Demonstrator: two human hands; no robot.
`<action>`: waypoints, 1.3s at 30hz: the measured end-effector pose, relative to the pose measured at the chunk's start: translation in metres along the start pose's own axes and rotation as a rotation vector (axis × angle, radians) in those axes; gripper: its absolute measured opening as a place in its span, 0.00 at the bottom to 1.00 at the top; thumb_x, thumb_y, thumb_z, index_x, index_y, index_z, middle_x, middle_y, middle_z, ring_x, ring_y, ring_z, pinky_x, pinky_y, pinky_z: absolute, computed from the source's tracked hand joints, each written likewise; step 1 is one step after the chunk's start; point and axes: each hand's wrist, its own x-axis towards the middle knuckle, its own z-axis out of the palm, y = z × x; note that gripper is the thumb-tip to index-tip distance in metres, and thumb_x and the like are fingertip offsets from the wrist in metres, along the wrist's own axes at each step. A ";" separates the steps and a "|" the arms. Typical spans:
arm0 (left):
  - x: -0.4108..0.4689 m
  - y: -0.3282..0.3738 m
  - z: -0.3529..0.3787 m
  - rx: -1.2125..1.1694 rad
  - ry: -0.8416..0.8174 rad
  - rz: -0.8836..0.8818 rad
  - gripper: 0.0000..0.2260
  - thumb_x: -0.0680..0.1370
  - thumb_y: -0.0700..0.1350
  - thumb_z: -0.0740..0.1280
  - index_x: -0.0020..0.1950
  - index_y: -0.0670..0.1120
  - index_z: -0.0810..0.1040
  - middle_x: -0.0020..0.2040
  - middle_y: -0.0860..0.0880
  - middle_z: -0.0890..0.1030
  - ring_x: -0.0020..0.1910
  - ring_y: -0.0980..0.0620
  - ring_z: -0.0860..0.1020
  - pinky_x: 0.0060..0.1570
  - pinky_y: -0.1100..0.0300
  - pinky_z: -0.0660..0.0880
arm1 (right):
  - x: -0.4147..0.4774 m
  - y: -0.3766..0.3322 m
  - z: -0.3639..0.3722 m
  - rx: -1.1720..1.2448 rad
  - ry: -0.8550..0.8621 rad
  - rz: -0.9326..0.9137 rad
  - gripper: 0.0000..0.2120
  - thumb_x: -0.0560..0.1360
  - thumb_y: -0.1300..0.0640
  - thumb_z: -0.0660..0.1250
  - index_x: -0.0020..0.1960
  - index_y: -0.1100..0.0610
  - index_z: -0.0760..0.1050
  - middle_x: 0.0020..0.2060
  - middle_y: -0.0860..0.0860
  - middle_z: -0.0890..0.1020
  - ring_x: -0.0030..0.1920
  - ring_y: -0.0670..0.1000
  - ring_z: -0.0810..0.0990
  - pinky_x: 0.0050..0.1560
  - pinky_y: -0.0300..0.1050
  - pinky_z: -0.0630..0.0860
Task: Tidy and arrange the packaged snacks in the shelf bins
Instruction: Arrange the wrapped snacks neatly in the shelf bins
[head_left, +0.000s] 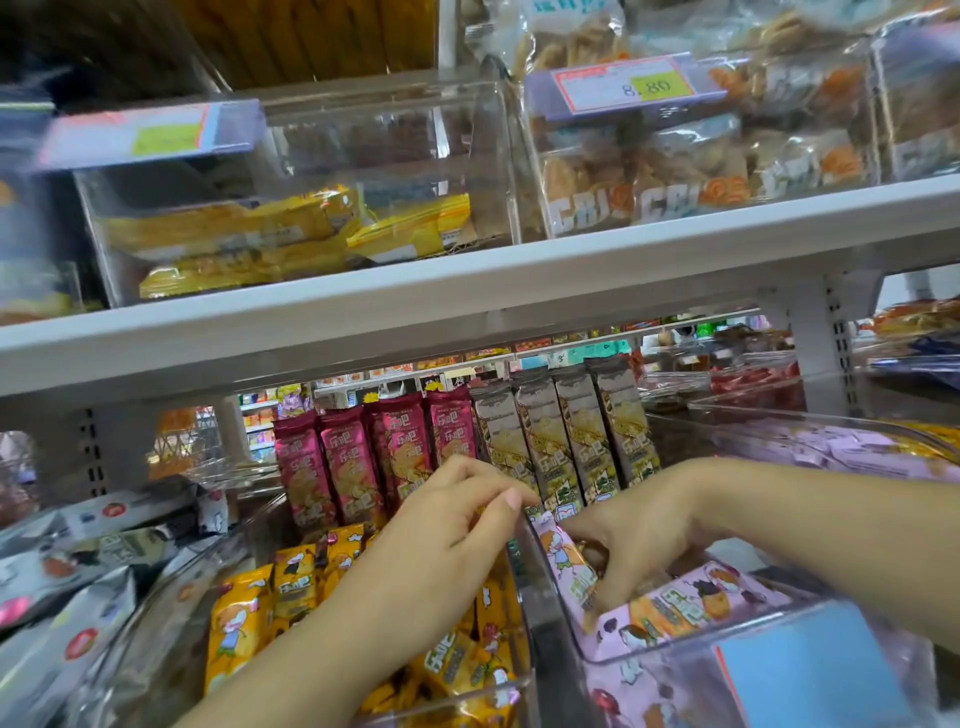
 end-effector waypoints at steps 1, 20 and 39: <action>0.000 0.000 0.000 0.002 -0.002 0.001 0.14 0.79 0.57 0.51 0.55 0.64 0.76 0.53 0.68 0.69 0.57 0.72 0.67 0.52 0.80 0.61 | -0.001 -0.001 -0.001 0.015 -0.006 0.012 0.16 0.74 0.59 0.71 0.44 0.45 0.64 0.35 0.42 0.71 0.33 0.39 0.71 0.34 0.33 0.69; 0.004 0.013 -0.010 0.086 -0.028 -0.022 0.08 0.80 0.54 0.58 0.55 0.62 0.76 0.55 0.64 0.72 0.57 0.67 0.70 0.60 0.66 0.66 | -0.073 -0.018 -0.011 0.216 0.573 -0.261 0.15 0.69 0.55 0.75 0.52 0.54 0.75 0.46 0.47 0.84 0.47 0.43 0.81 0.52 0.37 0.76; -0.094 0.071 -0.050 -0.375 0.091 0.137 0.18 0.71 0.42 0.67 0.58 0.58 0.74 0.56 0.60 0.81 0.57 0.63 0.78 0.57 0.65 0.73 | -0.160 -0.112 0.079 0.594 0.639 -0.589 0.25 0.63 0.55 0.73 0.58 0.63 0.76 0.49 0.55 0.85 0.53 0.53 0.83 0.58 0.50 0.77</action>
